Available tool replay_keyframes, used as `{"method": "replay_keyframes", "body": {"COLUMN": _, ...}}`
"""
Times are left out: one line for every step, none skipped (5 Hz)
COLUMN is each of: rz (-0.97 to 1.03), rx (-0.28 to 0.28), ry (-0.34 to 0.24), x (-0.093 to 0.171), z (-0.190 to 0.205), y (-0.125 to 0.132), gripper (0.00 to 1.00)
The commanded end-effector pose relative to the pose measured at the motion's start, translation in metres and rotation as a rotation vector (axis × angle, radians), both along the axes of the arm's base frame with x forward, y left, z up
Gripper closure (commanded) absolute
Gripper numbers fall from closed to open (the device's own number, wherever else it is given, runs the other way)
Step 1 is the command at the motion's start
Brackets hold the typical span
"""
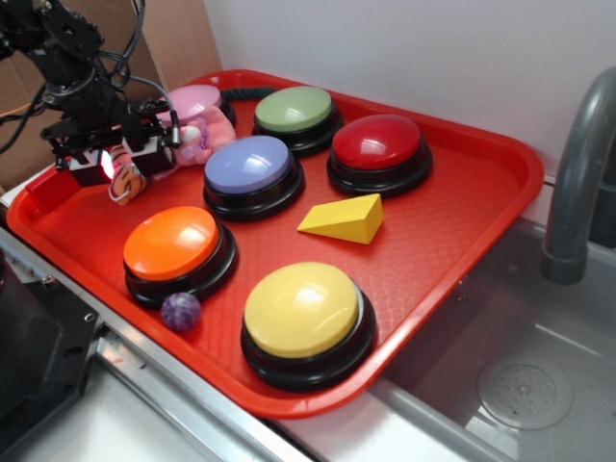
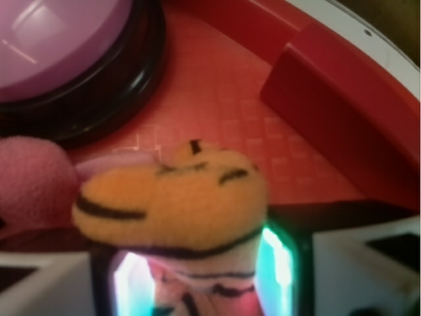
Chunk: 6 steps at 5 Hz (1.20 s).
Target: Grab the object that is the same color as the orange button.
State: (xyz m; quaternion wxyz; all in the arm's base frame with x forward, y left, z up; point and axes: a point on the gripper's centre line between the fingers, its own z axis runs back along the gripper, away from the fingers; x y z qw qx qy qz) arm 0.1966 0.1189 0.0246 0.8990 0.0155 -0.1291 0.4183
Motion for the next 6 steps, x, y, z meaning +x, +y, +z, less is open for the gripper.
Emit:
{"method": "replay_keyframes", "body": {"rz": -0.212, "rx": 0.01, "ry": 0.049, "x": 0.013, "z": 0.055, "y": -0.024, "gripper": 1.0}}
{"method": "replay_keyframes", "body": {"rz": -0.362, "rx": -0.009, "ry": 0.073, "x": 0.016, "z": 0.1, "y": -0.061, "gripper": 1.0}}
{"method": "replay_keyframes", "body": {"rz": -0.571, "rx": -0.047, "ry": 0.058, "x": 0.019, "z": 0.123, "y": -0.102, "gripper": 1.0}}
{"method": "replay_keyframes", "body": {"rz": -0.715, "rx": -0.091, "ry": 0.085, "x": 0.016, "z": 0.138, "y": -0.135, "gripper": 1.0}}
{"method": "replay_keyframes", "body": {"rz": -0.777, "rx": -0.082, "ry": 0.083, "x": 0.009, "z": 0.14, "y": -0.157, "gripper": 1.0}}
{"method": "replay_keyframes", "body": {"rz": -0.758, "rx": -0.196, "ry": 0.16, "x": 0.007, "z": 0.143, "y": -0.146, "gripper": 0.74}}
